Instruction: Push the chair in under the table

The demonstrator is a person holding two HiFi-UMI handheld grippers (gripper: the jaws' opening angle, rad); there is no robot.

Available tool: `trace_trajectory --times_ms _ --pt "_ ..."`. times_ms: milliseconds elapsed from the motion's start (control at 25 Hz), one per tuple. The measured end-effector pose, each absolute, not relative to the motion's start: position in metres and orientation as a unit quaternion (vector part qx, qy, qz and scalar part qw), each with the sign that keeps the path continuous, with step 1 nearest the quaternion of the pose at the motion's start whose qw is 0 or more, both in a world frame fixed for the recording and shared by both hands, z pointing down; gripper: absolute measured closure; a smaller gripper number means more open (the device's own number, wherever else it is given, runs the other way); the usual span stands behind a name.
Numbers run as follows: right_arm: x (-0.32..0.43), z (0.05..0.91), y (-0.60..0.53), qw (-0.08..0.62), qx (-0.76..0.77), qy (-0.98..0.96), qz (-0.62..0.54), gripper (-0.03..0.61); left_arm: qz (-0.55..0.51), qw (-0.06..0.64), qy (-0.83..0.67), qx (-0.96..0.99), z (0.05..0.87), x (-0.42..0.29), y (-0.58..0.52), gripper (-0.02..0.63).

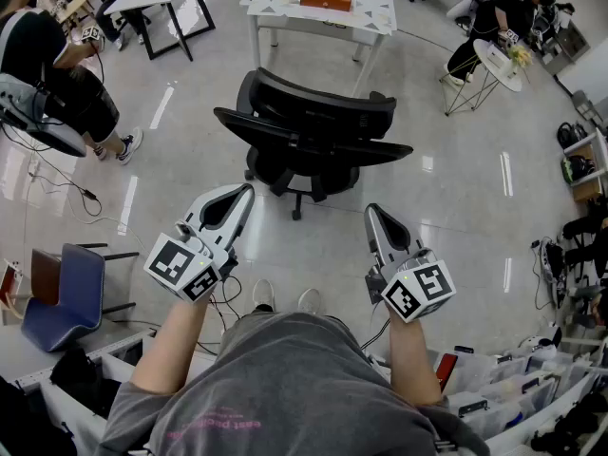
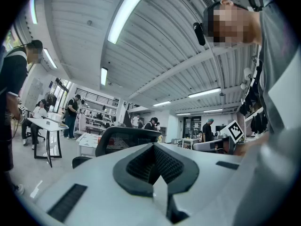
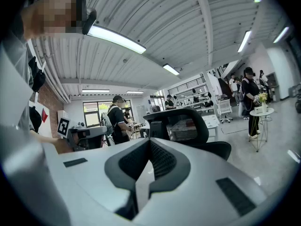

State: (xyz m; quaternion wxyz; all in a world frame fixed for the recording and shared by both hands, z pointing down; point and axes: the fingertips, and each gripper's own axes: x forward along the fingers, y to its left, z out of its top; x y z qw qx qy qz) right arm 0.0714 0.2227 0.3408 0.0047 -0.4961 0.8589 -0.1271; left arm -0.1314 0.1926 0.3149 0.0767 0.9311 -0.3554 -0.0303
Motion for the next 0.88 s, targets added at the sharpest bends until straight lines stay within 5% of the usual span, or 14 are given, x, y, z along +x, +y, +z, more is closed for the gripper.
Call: trace_trajectory --times_ms 880 --pt "0.0687 0.3424 0.2164 0.009 -0.493 0.860 -0.131 0.578 -0.021 0.070 -0.358 0.931 0.3173 -0.1288 0.1893 0.614"
